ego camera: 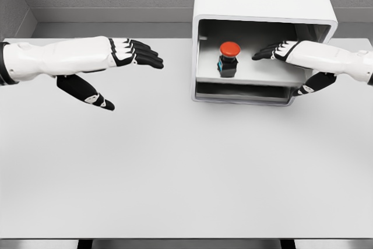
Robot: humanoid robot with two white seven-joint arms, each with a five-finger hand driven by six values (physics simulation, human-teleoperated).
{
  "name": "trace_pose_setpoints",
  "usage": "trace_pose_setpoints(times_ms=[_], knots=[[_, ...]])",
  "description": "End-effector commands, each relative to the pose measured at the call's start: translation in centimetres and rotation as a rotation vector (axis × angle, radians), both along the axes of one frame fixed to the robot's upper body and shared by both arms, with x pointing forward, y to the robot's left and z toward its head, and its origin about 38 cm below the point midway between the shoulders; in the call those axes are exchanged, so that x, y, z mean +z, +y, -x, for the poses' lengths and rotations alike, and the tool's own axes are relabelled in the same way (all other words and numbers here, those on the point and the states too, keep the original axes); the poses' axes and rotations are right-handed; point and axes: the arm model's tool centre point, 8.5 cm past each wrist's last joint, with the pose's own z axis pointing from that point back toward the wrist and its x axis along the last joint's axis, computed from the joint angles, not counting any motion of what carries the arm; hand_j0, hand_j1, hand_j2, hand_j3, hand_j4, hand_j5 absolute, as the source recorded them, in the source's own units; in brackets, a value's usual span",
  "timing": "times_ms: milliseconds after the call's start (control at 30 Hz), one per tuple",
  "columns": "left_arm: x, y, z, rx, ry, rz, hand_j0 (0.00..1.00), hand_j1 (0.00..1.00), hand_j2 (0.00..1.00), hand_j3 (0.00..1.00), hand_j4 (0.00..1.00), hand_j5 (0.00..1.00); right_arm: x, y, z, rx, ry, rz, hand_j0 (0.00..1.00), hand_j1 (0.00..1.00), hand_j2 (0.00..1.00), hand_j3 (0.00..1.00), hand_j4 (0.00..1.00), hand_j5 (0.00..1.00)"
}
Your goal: Slide open multi-storey tabletop storage cabinets and put open load switch and slide close multi-storey tabletop storage cabinets
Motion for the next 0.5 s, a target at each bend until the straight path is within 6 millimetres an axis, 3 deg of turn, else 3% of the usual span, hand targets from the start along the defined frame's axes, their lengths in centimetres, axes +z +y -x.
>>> trace_pose_setpoints(times_ms=[0, 233, 367, 467], knots=[[-0.2, 0.0, -0.1, 0.0, 0.01, 0.004, 1.0, 1.0, 1.0, 1.0, 1.0, 1.0, -0.4, -0.1, -1.0, -0.061, -0.004, -0.038, 1.0, 1.0, 1.0, 1.0, 1.0, 1.0], [-0.2, 0.0, 0.0, 0.001, 0.01, 0.003, 1.0, 1.0, 1.0, 1.0, 1.0, 1.0, -0.5, 1.4, -3.4, -0.076, -0.026, -0.049, 1.0, 1.0, 1.0, 1.0, 1.0, 1.0], [-0.1, -0.1, 0.0, -0.002, 0.009, 0.006, 1.0, 1.0, 1.0, 1.0, 1.0, 1.0, 0.3, 2.2, -2.7, -0.036, -0.046, -0.046, 1.0, 1.0, 1.0, 1.0, 1.0, 1.0], [-0.1, -0.1, 0.0, -0.002, 0.011, 0.006, 1.0, 1.0, 1.0, 1.0, 1.0, 1.0, 1.9, 2.8, -1.1, 0.018, -0.082, -0.027, 1.0, 1.0, 1.0, 1.0, 1.0, 1.0]])
